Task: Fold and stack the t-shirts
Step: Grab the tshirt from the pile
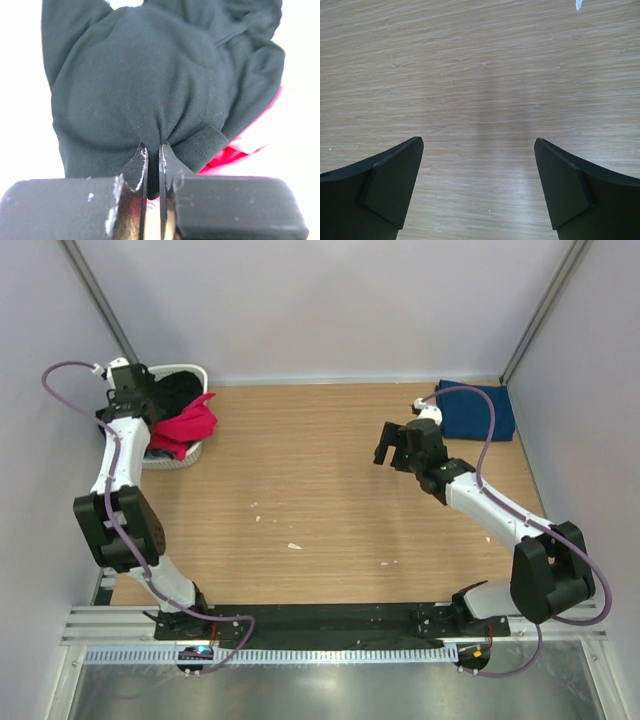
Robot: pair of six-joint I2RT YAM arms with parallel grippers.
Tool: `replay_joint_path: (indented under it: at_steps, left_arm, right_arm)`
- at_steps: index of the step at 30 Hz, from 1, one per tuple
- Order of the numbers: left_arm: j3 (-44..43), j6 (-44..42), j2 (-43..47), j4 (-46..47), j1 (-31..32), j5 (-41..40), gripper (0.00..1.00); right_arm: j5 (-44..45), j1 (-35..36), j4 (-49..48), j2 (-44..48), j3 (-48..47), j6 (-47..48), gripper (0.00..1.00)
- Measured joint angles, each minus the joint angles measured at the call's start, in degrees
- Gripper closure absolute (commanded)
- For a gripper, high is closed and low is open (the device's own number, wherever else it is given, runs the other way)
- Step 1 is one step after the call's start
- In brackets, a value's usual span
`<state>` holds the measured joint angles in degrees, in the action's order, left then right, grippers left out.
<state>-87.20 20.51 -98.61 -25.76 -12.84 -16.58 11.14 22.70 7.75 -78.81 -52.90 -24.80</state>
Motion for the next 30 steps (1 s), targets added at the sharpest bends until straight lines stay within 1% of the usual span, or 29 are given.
replay_joint_path:
  at_steps: [4,8,11,17,18,21,22,24,25,28,30]
  left_arm:
    - [-0.15,-0.46,4.52,-2.03,-0.04,2.51,1.0]
    - [-2.58,-1.68,6.93,-4.42,-0.04,3.34,1.0]
    - [-3.93,-1.95,7.17,-4.7,-0.04,3.34,1.0]
    - [-3.74,-1.86,5.77,-4.76,-0.04,3.5,1.0]
    - [-3.41,-1.86,5.31,-4.48,-0.04,3.56,0.99]
    - [-2.99,-1.97,3.21,-4.46,-0.04,3.41,0.93]
    - [-2.99,-1.99,2.47,-4.35,-0.04,3.06,0.86]
    - [-3.13,-2.12,0.79,-4.35,-0.04,2.58,0.77]
    - [-3.5,-2.27,-0.17,-4.52,-0.04,2.58,0.58]
    - [-4.02,-2.99,-2.34,-4.52,-0.02,2.75,0.25]
    - [-3.98,-2.99,-2.6,-4.83,-0.02,3.08,0.2]
  right_arm:
    - [-0.15,0.0,0.02,0.42,0.35,-0.57,0.0]
    - [-0.2,0.0,0.04,0.81,0.66,-0.59,0.0]
    - [-0.39,0.0,0.11,0.85,0.74,-0.63,0.0]
    - [-0.96,0.0,0.39,0.98,1.51,-1.51,0.0]
    - [-0.98,0.0,0.48,1.07,1.92,-1.75,0.0]
    - [-0.98,0.0,0.87,1.09,2.51,-2.23,0.0]
    - [-0.98,0.0,0.94,1.09,2.64,-2.32,0.0]
    - [-0.98,0.0,0.98,1.09,2.73,-2.36,0.01]
    - [-1.01,0.0,1.01,1.09,2.75,-2.36,0.0]
    - [-1.07,0.0,1.03,1.09,2.73,-2.45,0.0]
    - [-1.33,0.0,1.16,1.09,2.75,-2.58,0.0]
